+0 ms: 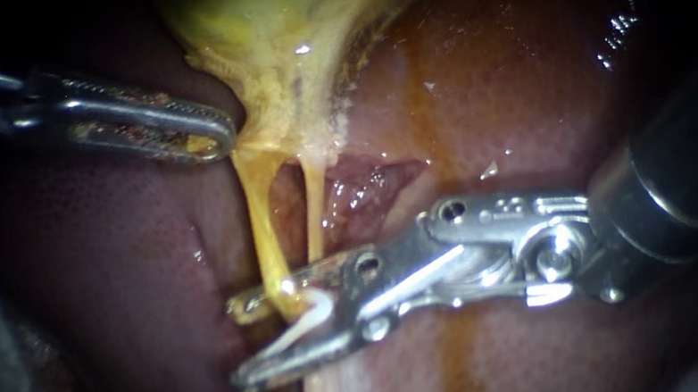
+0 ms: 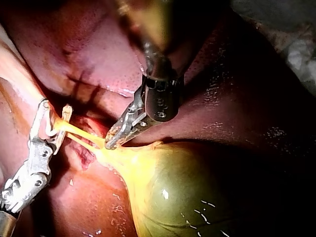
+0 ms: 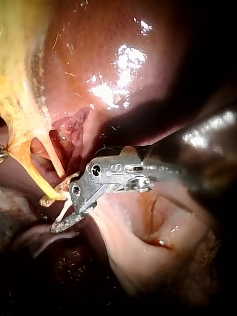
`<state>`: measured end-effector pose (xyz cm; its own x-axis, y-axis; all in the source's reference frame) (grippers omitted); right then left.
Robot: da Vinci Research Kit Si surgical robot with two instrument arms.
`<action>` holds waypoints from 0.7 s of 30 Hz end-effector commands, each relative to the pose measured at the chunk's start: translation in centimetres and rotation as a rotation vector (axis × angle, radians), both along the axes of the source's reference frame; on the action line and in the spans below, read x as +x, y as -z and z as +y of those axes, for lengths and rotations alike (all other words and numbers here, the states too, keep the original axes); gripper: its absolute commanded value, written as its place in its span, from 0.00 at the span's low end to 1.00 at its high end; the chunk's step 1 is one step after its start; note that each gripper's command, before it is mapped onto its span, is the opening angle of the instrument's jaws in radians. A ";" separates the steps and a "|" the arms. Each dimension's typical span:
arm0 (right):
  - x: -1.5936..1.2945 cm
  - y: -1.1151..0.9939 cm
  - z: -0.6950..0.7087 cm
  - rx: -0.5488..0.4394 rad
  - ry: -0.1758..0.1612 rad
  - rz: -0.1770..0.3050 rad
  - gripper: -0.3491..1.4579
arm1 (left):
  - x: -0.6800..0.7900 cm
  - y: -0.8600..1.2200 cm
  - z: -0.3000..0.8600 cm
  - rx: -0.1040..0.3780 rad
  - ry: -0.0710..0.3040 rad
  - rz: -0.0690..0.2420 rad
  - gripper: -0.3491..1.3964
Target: Clipping first clip left tube
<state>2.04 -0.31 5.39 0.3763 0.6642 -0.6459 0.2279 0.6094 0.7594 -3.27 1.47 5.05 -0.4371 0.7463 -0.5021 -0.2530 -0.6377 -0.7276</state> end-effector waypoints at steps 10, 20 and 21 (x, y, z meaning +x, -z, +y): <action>-0.06 -0.02 0.00 0.085 -0.004 -0.042 0.07 | 0.00 0.00 0.00 0.000 0.000 0.000 0.00; -0.10 -0.02 0.02 0.096 -0.003 -0.047 0.00 | 0.00 0.00 0.00 0.000 0.000 0.000 0.00; -0.10 -0.03 0.03 0.096 -0.003 -0.047 0.00 | 0.00 0.00 0.00 0.000 0.000 0.000 0.00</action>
<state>1.93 -0.28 5.42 0.4033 0.7230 -0.5610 0.1901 0.5335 0.8242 -3.27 1.47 5.05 -0.4369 0.7465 -0.5020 -0.2532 -0.6375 -0.7277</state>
